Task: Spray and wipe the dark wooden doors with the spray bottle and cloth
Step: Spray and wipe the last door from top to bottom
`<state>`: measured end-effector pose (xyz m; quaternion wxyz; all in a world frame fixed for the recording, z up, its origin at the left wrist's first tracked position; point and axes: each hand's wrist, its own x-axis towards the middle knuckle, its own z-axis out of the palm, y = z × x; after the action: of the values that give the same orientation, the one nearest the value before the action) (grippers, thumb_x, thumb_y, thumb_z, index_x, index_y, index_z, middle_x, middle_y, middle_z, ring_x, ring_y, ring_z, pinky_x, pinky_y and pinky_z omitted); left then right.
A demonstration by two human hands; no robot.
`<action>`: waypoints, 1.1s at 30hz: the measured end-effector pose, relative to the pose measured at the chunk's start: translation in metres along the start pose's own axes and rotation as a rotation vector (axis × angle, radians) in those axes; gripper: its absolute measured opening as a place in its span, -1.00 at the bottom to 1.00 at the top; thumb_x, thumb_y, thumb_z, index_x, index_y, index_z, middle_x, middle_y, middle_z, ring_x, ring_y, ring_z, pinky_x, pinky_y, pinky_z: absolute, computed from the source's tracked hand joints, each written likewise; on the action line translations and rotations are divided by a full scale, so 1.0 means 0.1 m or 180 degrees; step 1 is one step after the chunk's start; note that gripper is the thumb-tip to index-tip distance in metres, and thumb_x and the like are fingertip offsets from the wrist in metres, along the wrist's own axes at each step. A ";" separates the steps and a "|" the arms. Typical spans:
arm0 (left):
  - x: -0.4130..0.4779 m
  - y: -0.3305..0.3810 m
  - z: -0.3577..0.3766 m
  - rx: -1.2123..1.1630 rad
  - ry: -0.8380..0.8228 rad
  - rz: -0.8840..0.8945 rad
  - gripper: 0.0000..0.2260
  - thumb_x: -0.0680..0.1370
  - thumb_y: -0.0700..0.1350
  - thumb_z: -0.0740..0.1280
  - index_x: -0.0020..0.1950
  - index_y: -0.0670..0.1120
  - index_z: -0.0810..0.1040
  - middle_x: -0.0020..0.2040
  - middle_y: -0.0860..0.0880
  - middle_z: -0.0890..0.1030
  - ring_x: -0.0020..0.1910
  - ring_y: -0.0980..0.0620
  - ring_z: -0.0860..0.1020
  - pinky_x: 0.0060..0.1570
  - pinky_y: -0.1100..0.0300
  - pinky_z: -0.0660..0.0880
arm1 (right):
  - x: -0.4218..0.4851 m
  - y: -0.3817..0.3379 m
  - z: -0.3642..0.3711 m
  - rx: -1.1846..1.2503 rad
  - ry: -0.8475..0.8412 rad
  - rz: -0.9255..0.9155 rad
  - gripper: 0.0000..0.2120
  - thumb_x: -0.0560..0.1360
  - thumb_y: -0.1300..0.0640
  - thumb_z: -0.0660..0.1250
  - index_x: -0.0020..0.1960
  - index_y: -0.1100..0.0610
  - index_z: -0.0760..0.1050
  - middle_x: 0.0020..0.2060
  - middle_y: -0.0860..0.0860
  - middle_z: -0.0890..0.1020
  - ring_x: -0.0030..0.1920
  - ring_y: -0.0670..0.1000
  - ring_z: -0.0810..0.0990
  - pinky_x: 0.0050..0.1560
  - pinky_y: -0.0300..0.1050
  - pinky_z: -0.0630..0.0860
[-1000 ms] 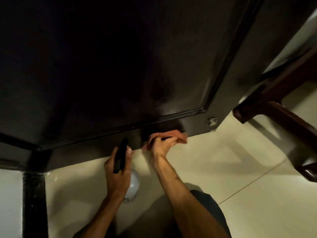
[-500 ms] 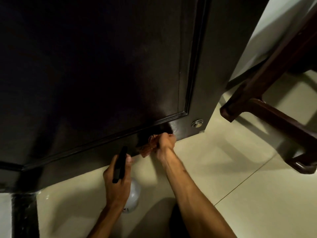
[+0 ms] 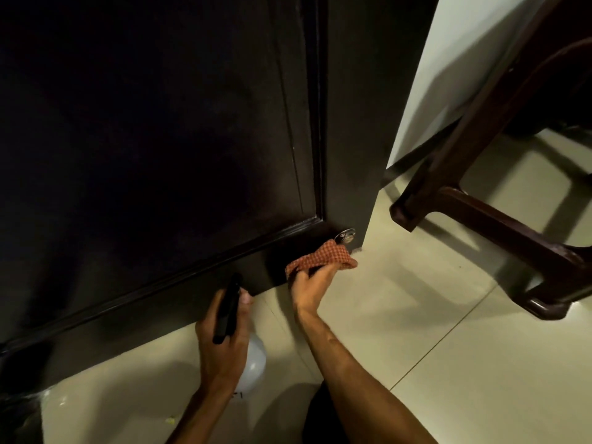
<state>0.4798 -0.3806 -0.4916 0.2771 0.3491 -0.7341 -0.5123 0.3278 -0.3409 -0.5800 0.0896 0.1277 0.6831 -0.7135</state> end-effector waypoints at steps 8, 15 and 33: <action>-0.01 0.03 0.09 -0.0021 -0.0072 0.0108 -0.50 0.54 0.40 0.29 0.07 -0.02 0.64 -0.06 0.07 0.70 -0.14 0.08 0.64 -0.10 0.15 0.59 | 0.93 -0.26 -0.31 -0.0021 0.0745 0.0032 -0.43 0.41 0.22 0.17 0.42 0.05 0.39 0.46 0.24 0.40 0.36 0.23 0.51 0.40 0.08 0.51; 0.04 0.15 0.18 0.0013 -0.0108 0.0237 -0.70 0.60 0.19 0.28 0.03 -0.02 0.63 -0.09 0.08 0.69 -0.10 0.06 0.67 -0.12 0.11 0.59 | 0.51 -0.53 -0.43 -0.0504 0.0618 -0.0790 -0.29 0.34 0.57 0.18 0.50 0.36 0.34 0.52 0.31 0.27 0.54 0.34 0.24 0.56 0.00 0.10; -0.05 0.30 0.04 -0.0117 -0.0382 0.0046 -0.69 0.54 0.31 0.30 -0.03 0.10 0.62 -0.20 -0.02 0.67 -0.30 0.10 0.60 -0.30 0.28 0.50 | 0.04 -0.75 -0.26 -0.0678 0.0159 -0.1690 -0.48 0.42 0.41 0.28 0.39 0.38 0.45 0.32 0.27 0.52 0.39 0.15 0.44 0.52 -0.17 0.25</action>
<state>0.4725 -0.3675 -0.4644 0.2426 0.3073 -0.7424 -0.5436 0.3032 -0.3114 -0.5104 -0.1043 -0.0483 0.7657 -0.6329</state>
